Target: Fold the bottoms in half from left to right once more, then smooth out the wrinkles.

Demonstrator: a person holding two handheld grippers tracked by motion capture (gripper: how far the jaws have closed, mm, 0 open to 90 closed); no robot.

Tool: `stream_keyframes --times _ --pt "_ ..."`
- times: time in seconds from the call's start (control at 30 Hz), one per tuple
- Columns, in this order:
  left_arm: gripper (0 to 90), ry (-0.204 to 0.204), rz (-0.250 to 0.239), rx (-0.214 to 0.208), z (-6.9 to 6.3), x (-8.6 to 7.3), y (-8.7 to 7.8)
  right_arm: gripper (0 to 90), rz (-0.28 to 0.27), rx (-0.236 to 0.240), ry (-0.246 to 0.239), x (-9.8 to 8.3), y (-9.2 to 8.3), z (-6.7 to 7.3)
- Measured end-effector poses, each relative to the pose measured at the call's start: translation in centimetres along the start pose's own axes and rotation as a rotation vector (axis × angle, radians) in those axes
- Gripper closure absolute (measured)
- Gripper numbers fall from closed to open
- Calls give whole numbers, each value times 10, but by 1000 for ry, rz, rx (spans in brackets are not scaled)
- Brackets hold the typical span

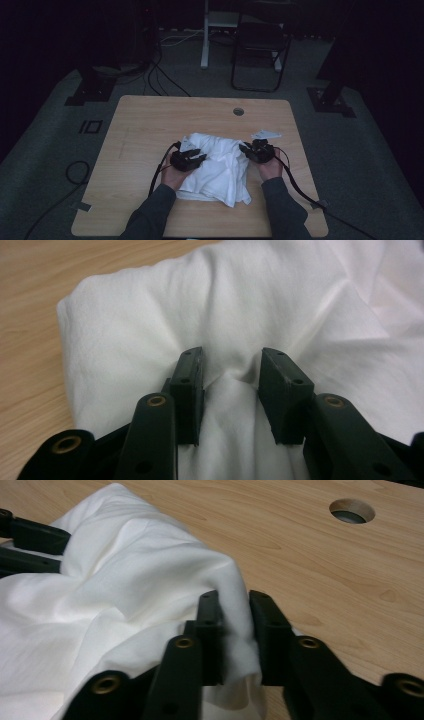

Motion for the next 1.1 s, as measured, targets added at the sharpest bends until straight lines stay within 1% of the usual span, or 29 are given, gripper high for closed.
stream_keyframes --times 0.07,0.1,0.17,0.2,0.27,0.33,0.37,0.47,0.57,0.63,0.67,0.7,0.73,0.77,0.8,0.87,0.9,0.93,0.97,1.0,1.03,1.07,1.1 --pt "630 24 7 30 -1 -1 1 644 -16 -2 2 3 -4 0" --pt "631 29 7 39 -1 -1 2 618 -24 -6 6 5 -7 -1" --pt "633 21 7 41 -1 -2 3 580 -46 -13 10 10 -13 -2" --pt "633 13 4 41 -1 -2 3 566 -58 -12 14 14 -16 -2" --pt "634 11 -1 41 -1 -3 2 534 -77 -8 12 20 -21 1" --pt "635 9 -3 42 -1 -3 2 526 -87 -6 8 23 -23 3" --pt "635 7 -4 42 -1 -3 2 505 -99 16 -3 28 -23 11" --pt "635 3 -9 43 -1 -3 2 486 -82 29 -18 27 -16 18" --pt "635 -2 -12 48 -1 -4 2 469 -39 47 -19 20 -3 23" --pt "636 0 -12 51 -1 -4 1 480 5 29 -23 13 7 21" --pt "636 -2 -13 52 -1 -4 1 518 29 24 -23 9 11 20" --pt "637 -2 -13 52 -1 -4 1 518 29 24 -23 9 11 20" --pt "637 -4 -13 53 -1 -5 1 608 54 24 -30 5 14 18" --pt "640 -9 -14 52 0 -5 1 789 79 27 -42 1 15 15" --pt "643 -13 -15 52 0 -5 1 825 84 20 -43 0 13 10" --pt "650 -9 -12 55 0 -6 1 845 74 20 -25 0 5 0" --pt "653 -6 -10 61 0 -6 0 851 65 12 -17 0 -1 -6" --pt "656 -6 -10 61 0 -6 0 851 65 12 -17 0 -1 -6" --pt "656 -11 -11 73 0 -6 0 859 61 -9 -12 -1 -7 -14" --pt "660 -16 -12 78 0 -6 0 888 58 -96 3 -6 -21 -35" --pt "660 -18 -11 85 0 -7 -1 893 57 -109 20 -9 -26 -41" --pt "660 -25 -11 97 -1 -7 -1 879 58 -125 30 -11 -29 -44" --pt "660 -29 -13 109 -1 -7 -2 848 55 -125 34 -15 -34 -46"
Point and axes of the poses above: each handheld gripper's, and its own axes: y roughly forward along the jaws, x roughly out of its top, z roughly to its left, the point moved 10 cm from there along y, roughly forward along the jaws, and after that the axes turned 2 degrees about -x, right-handed, at the moved point
